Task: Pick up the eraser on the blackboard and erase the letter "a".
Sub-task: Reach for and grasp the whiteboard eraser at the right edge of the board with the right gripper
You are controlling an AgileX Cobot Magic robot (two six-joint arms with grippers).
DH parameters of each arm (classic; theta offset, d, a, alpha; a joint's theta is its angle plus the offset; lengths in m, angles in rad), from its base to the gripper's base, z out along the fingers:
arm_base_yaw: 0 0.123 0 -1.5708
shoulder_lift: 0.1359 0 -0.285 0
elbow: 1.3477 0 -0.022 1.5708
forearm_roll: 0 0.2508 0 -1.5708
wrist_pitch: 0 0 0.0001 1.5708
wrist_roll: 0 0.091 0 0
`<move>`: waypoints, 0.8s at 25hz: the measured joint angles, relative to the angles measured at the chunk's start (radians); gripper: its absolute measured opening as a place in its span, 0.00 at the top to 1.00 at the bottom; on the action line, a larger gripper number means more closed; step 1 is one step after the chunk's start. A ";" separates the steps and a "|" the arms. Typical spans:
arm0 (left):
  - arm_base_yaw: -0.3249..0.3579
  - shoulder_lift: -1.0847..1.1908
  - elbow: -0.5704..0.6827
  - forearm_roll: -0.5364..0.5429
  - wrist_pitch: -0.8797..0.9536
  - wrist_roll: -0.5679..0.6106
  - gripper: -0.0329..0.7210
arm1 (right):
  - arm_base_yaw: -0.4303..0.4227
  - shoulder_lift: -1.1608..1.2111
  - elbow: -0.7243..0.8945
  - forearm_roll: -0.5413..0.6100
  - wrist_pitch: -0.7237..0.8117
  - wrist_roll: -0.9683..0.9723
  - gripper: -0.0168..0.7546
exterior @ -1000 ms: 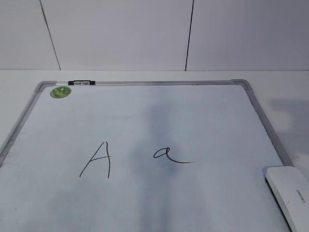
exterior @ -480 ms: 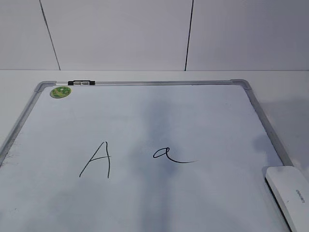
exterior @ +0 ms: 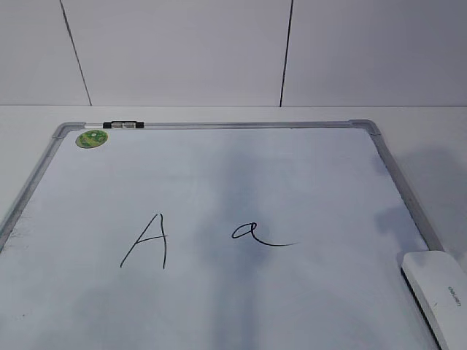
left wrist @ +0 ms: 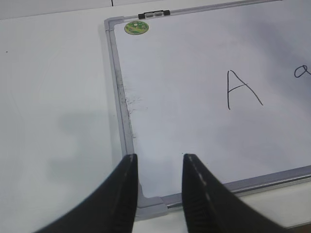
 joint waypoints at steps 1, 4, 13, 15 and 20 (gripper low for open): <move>0.000 0.000 0.000 0.000 0.000 0.000 0.65 | 0.000 0.000 0.000 -0.002 0.000 0.000 0.21; 0.000 0.000 0.000 0.000 0.000 0.000 0.65 | 0.000 0.000 0.000 -0.013 -0.021 0.000 0.21; 0.000 0.000 0.000 0.000 0.000 0.000 0.64 | 0.000 0.038 0.000 -0.020 -0.045 0.000 0.19; 0.000 0.000 0.000 0.000 0.000 0.000 0.65 | 0.000 0.061 0.000 -0.024 -0.033 0.000 0.15; 0.000 0.000 0.000 0.000 0.000 0.000 0.65 | 0.000 0.124 0.000 -0.024 -0.034 0.000 0.11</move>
